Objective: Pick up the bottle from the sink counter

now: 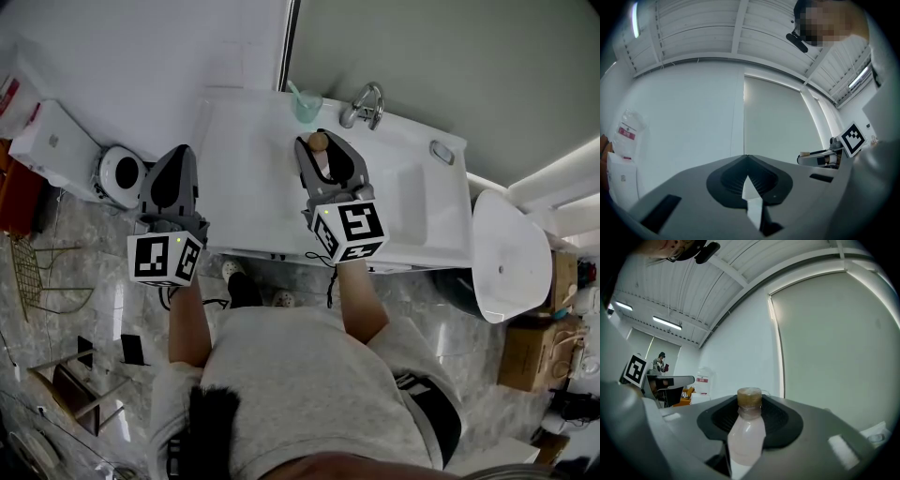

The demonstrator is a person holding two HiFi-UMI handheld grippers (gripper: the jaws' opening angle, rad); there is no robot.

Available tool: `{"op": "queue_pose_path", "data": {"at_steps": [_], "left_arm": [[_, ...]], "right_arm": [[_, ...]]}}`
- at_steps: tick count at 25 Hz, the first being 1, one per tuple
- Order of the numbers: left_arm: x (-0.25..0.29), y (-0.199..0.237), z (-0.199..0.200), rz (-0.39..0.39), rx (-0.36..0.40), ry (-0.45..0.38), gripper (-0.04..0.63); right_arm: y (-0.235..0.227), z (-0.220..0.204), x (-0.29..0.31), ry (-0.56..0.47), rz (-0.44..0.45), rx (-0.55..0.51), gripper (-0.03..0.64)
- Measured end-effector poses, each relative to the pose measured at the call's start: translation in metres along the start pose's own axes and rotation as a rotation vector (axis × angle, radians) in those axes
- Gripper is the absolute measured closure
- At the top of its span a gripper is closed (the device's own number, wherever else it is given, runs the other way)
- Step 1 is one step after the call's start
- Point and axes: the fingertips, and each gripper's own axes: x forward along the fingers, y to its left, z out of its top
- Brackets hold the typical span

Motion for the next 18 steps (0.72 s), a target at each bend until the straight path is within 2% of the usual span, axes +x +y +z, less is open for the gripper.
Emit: {"op": "queue_pose_path", "data": {"at_steps": [18], "left_arm": [[-0.010,-0.029,0.002,-0.011,0.013,-0.011,0.588]], "right_arm": [[-0.010,0.003,-0.034,-0.016,-0.028,-0.005,0.465]]}}
